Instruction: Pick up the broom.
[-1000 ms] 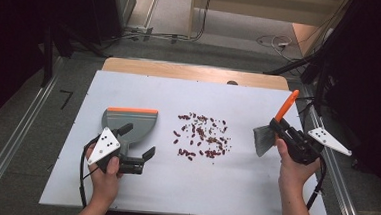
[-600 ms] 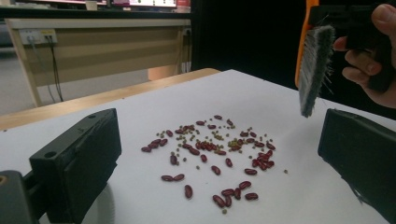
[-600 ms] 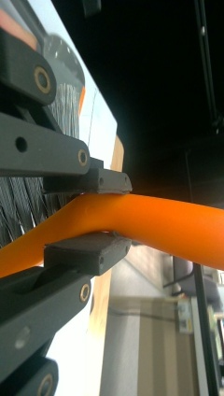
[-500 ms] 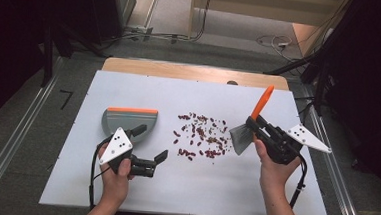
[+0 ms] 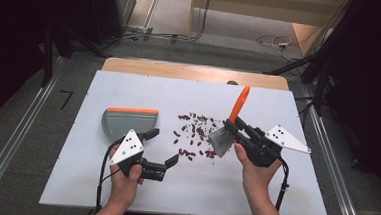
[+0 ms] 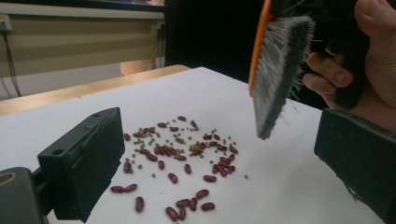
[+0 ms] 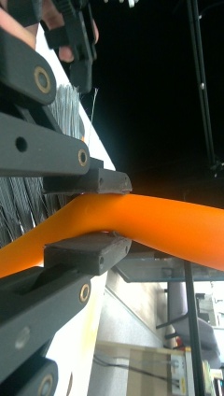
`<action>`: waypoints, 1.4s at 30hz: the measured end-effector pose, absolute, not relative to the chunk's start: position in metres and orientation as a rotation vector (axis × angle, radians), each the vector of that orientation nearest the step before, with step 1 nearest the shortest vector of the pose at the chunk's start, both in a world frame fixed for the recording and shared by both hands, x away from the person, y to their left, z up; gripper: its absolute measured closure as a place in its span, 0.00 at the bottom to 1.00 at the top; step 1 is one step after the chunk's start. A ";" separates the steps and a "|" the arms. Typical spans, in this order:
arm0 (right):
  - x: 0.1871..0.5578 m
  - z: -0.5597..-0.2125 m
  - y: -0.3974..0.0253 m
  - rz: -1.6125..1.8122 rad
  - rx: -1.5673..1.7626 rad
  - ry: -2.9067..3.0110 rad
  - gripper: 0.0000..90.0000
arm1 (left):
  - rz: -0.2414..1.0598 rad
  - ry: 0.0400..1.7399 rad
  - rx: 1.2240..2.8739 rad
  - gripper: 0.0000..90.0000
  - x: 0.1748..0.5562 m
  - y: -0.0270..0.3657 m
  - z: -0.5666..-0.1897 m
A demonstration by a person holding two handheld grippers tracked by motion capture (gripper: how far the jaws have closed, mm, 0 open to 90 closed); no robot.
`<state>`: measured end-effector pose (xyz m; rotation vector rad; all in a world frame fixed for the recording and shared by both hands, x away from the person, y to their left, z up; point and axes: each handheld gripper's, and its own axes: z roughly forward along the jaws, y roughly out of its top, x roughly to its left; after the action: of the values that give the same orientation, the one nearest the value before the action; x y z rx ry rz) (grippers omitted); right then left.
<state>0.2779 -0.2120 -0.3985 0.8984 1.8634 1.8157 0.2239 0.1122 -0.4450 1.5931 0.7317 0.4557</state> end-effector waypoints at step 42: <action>0.243 -0.401 -0.143 1.819 0.767 1.973 0.76 | 0.405 0.797 1.720 0.94 0.219 0.058 -0.451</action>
<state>0.2428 -0.1427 -0.4008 0.7669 1.9726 1.8186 0.2194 0.0581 -0.4514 1.7195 0.7968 0.4049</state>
